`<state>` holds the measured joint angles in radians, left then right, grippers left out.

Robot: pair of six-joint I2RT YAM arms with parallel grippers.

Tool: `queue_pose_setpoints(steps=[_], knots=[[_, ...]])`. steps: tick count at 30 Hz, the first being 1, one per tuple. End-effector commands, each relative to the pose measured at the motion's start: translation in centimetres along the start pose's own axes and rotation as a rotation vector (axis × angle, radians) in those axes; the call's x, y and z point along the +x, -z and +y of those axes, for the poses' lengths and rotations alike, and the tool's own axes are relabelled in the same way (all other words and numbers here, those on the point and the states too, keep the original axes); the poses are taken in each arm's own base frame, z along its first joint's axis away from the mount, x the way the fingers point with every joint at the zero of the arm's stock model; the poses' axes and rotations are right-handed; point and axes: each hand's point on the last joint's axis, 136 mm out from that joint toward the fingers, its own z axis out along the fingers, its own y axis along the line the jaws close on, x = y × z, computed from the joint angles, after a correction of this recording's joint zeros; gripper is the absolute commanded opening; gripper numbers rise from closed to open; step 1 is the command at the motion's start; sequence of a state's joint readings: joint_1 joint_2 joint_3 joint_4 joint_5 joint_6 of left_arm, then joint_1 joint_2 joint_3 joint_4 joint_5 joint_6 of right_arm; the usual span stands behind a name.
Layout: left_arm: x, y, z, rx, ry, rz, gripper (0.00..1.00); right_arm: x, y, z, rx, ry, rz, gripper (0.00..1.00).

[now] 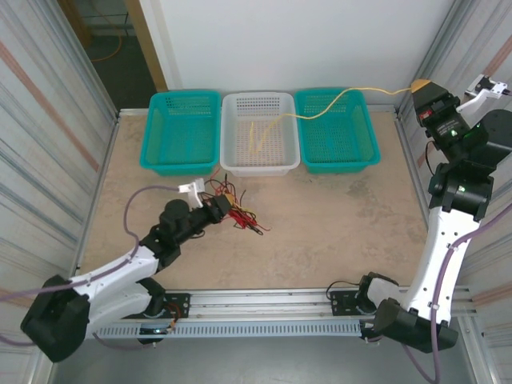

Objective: Untangle the cables

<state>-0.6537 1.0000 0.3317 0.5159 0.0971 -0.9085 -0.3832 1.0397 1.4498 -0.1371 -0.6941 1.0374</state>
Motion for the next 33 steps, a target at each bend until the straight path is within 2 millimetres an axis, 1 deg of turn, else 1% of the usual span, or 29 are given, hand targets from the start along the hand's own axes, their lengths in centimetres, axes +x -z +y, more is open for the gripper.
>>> queue_pose_setpoints(steps=[1, 2, 4, 6, 8, 10, 13, 17, 20, 21, 22, 23, 25, 27, 28, 29, 31, 33], knots=[[-1.3, -1.5, 0.1, -0.110, -0.059, -0.057, 0.00, 0.9, -0.4, 0.4, -0.009, 0.023, 0.037, 0.00], [-0.7, -2.1, 0.2, -0.143, -0.069, -0.019, 0.08, 1.2, -0.5, 0.4, -0.007, 0.025, 0.045, 0.00], [0.9, -3.2, 0.0, -0.182, -0.099, 0.056, 0.42, 1.8, -0.8, 0.5, -0.005, 0.035, 0.059, 0.00], [2.2, -3.7, 0.4, -0.238, -0.107, 0.099, 0.72, 2.3, -1.0, 0.5, -0.001, 0.045, 0.070, 0.00], [3.0, -3.6, 1.2, -0.290, -0.105, 0.133, 0.85, 2.7, -1.1, 0.5, 0.004, 0.059, 0.078, 0.00], [2.6, -2.8, 1.6, -0.342, -0.107, 0.133, 0.97, 2.9, -1.2, 0.4, 0.014, 0.071, 0.083, 0.00], [0.4, -0.6, 0.9, -0.375, -0.171, 0.086, 0.99, 2.9, -1.2, 0.6, 0.018, 0.089, 0.088, 0.00], [-2.4, 2.7, -0.4, -0.369, -0.247, 0.058, 0.99, 3.0, -1.4, 0.6, 0.019, 0.103, 0.100, 0.00], [-4.1, 5.4, -1.3, -0.345, -0.307, 0.048, 0.96, 3.1, -1.5, 0.6, 0.015, 0.109, 0.105, 0.00], [-4.8, 6.4, -1.8, -0.332, -0.334, 0.036, 0.92, 3.3, -1.6, 0.7, 0.010, 0.112, 0.109, 0.00], [-5.5, 7.3, -2.7, -0.294, -0.364, 0.021, 0.87, 3.5, -1.6, 0.8, 0.005, 0.114, 0.117, 0.00], [-6.2, 8.0, -3.7, -0.251, -0.394, 0.003, 0.86, 3.7, -1.7, 0.8, 0.001, 0.115, 0.126, 0.00], [-7.6, 9.1, -7.7, -0.078, -0.461, -0.029, 0.84, 4.4, -1.9, 1.1, -0.017, 0.118, 0.153, 0.00], [-8.6, 9.7, -11.3, 0.065, -0.522, -0.035, 0.84, 5.3, -2.2, 1.5, -0.036, 0.124, 0.179, 0.00], [-9.1, 9.5, -12.6, 0.109, -0.548, -0.031, 0.86, 5.7, -2.4, 1.7, -0.046, 0.128, 0.191, 0.00], [-9.4, 9.2, -13.5, 0.141, -0.570, -0.021, 0.86, 6.1, -2.4, 2.1, -0.058, 0.134, 0.201, 0.00], [-9.7, 7.5, -14.3, 0.168, -0.601, 0.022, 0.85, 7.1, -2.7, 2.7, -0.080, 0.140, 0.226, 0.00], [-9.8, 6.1, -15.6, 0.219, -0.631, 0.069, 0.84, 7.9, -2.9, 3.1, -0.095, 0.140, 0.250, 0.00]])
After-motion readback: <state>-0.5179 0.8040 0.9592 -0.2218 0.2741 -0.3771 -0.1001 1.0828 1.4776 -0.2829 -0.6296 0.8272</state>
